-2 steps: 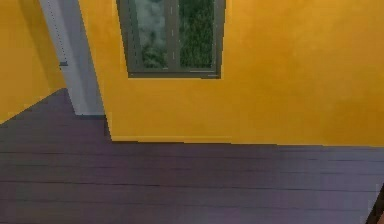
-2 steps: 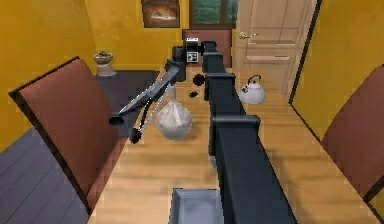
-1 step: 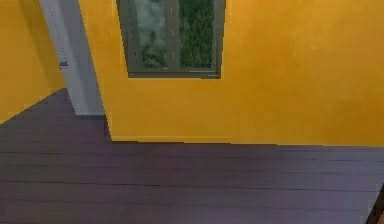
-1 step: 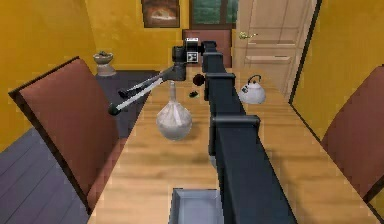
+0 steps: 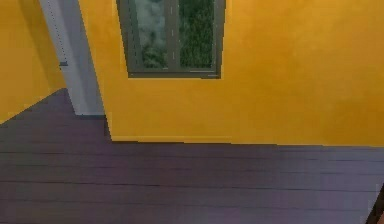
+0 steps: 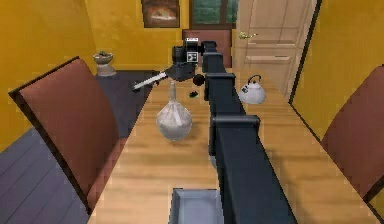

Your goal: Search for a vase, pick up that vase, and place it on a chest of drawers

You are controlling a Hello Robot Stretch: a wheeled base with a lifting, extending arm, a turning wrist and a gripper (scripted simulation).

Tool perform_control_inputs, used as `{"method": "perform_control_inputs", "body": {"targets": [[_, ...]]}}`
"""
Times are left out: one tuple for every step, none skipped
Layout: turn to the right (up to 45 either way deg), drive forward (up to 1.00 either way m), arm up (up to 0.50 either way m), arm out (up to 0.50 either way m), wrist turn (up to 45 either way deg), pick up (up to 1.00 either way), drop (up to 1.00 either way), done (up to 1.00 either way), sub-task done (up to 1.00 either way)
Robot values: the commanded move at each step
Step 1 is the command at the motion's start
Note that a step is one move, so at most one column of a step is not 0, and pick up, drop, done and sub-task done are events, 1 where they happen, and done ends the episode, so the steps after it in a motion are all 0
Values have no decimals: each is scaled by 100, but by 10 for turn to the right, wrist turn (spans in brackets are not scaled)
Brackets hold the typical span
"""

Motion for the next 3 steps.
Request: {"method": "perform_control_inputs", "body": {"targets": [[0, 0, 0, 0, 360, 0, 0, 0, 0], [0, 0, -24, 0, 0, 0, 0, 0, 0], [0, 0, 0, 0, 0, 100, 0, 0, 0]]}}
